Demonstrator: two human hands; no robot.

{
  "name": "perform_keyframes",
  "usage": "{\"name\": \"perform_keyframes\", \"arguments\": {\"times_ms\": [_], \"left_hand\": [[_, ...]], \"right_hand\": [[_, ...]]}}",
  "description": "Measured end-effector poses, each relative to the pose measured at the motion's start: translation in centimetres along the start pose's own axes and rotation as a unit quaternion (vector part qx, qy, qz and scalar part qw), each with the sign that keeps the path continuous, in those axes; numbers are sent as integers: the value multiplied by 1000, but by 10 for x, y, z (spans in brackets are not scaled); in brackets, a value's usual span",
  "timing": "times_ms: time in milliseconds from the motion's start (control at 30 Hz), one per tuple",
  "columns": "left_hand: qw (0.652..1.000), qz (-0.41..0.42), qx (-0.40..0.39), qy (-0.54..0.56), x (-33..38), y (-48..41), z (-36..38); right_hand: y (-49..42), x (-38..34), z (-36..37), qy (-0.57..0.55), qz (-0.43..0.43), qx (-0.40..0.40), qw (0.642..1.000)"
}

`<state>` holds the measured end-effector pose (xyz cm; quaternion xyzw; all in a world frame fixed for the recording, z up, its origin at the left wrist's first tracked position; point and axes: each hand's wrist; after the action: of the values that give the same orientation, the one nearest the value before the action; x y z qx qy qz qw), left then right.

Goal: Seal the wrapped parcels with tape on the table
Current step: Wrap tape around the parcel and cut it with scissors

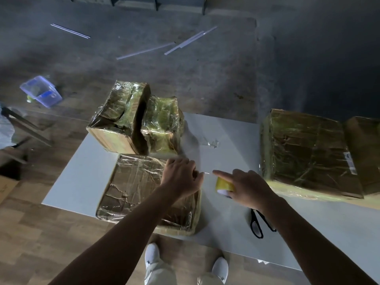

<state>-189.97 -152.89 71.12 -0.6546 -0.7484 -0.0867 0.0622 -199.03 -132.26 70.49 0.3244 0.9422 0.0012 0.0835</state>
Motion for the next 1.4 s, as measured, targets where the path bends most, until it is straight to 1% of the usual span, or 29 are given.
{"name": "perform_keyframes", "arguments": {"times_ms": [67, 167, 233, 333, 433, 567, 600, 700, 767, 833, 967, 1067, 1167, 1233, 1333, 1400], "left_hand": [[1000, 0, -6, 7, -3, -1, -1], [999, -24, -44, 12, -1, -7, -3], [998, -44, -41, 10, 4, -10, -3], [997, -64, -45, -13, 10, -10, -3], [996, -72, -43, -35, 17, -10, -7], [997, -63, -40, -12, 14, -8, -5], [998, -58, -27, 12, 12, -6, -4], [995, -28, 61, 75, 12, 1, -4], [992, 22, 98, 77, 20, 5, -5], [990, 69, 104, 66, 28, 6, -3], [985, 145, 74, 51, 48, 2, 1], [979, 175, 69, 81, 72, 0, 6], [980, 165, 25, 110, 95, -1, 12], [980, 161, -3, 117, 105, -1, 18], [977, 156, -33, 143, 117, -1, 30], [975, 154, -50, 151, 123, 0, 35]], "right_hand": [[3, 2, -2, 44, -11, -36, 998], [-6, -3, 5, 52, 5, -87, 995], [-11, -6, 14, 50, 29, -108, 992], [-11, -12, 26, -6, 55, -131, 990], [-8, -23, 35, -41, 70, -131, 988], [-6, -28, 37, -73, 110, -140, 981], [-4, -28, 38, -76, 117, -137, 981], [-1, -27, 41, -126, 164, -123, 971], [1, -28, 43, -149, 189, -113, 964], [3, -28, 44, -162, 202, -105, 960], [9, -25, 45, -192, 212, -94, 954], [20, -18, 51, -198, 219, -51, 954], [43, -5, 52, -170, 252, -58, 951], [60, 1, 56, -171, 278, -58, 944], [76, 8, 63, -177, 331, -31, 926], [84, 13, 66, -140, 363, -17, 921]]}}
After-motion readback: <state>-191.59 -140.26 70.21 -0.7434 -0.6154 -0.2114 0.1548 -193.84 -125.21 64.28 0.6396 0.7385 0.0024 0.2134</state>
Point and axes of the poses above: each hand's wrist, its own y-axis away from the middle knuckle, its own z-axis out of the palm, x = y × z, and after that the axes turned 6 degrees about z, right-handed
